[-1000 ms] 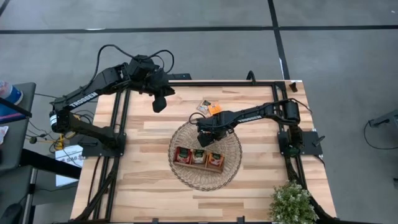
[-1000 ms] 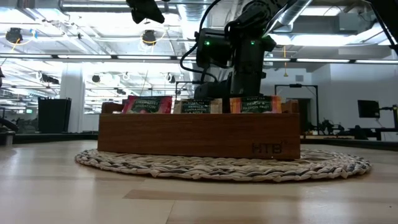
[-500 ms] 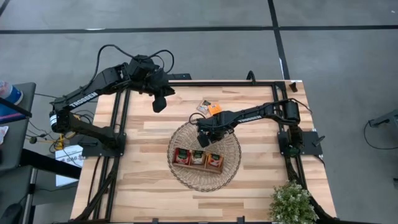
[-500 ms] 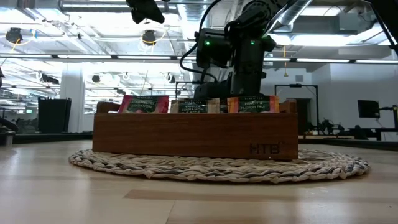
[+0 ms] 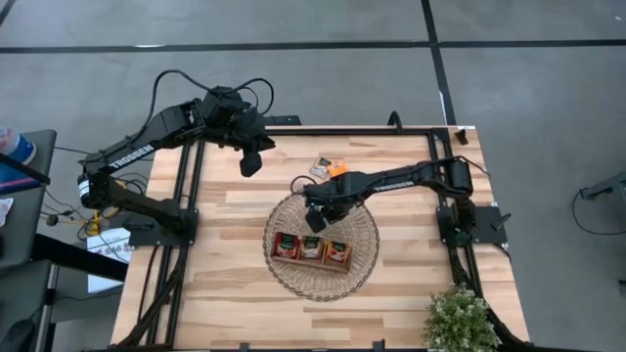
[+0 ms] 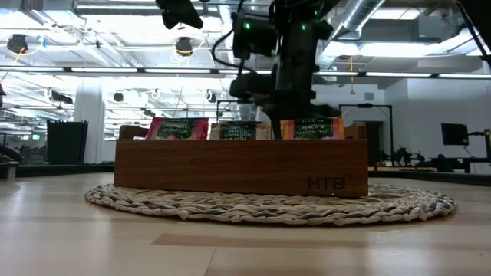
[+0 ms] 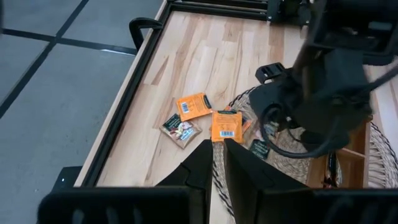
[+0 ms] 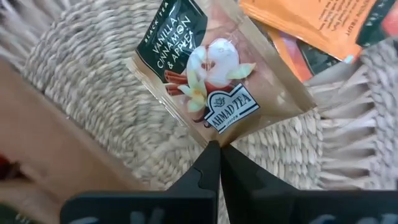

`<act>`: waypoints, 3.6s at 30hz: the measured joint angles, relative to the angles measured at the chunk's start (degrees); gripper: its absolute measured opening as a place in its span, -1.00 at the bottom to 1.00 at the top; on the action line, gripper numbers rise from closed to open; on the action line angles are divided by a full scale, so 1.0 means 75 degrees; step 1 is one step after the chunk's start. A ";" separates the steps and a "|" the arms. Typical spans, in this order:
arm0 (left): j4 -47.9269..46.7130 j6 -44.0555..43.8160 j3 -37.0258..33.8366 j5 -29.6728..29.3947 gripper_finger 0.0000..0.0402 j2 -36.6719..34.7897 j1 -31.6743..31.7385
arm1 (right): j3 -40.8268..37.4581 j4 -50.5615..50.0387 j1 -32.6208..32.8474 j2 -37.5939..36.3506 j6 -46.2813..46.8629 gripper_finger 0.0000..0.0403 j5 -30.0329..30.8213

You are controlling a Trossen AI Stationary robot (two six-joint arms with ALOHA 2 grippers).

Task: Pick & Place Tea
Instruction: Put the brown tea bag into the middle section of the wooden organizer

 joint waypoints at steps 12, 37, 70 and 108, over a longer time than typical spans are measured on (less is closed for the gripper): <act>-0.0003 0.0005 0.0000 0.0175 -0.67 0.0000 0.0000 | 0.1612 -0.1904 0.0692 0.0000 -0.0156 -1.00 0.2215; 0.1437 -0.2055 0.0003 0.1157 -0.09 -0.0012 0.0000 | 0.5033 -0.2590 0.1119 0.0000 -0.0930 -1.00 0.7742; 0.2568 -0.1993 0.0006 0.2683 -0.29 -0.0096 -0.0003 | 0.5816 -0.1186 0.1513 0.0000 -0.2190 -1.00 0.8066; 0.0310 -0.0326 0.0006 0.2831 -1.00 -0.0099 -0.1678 | 0.6442 -0.4825 0.4001 -0.1187 -0.0035 -0.07 0.6800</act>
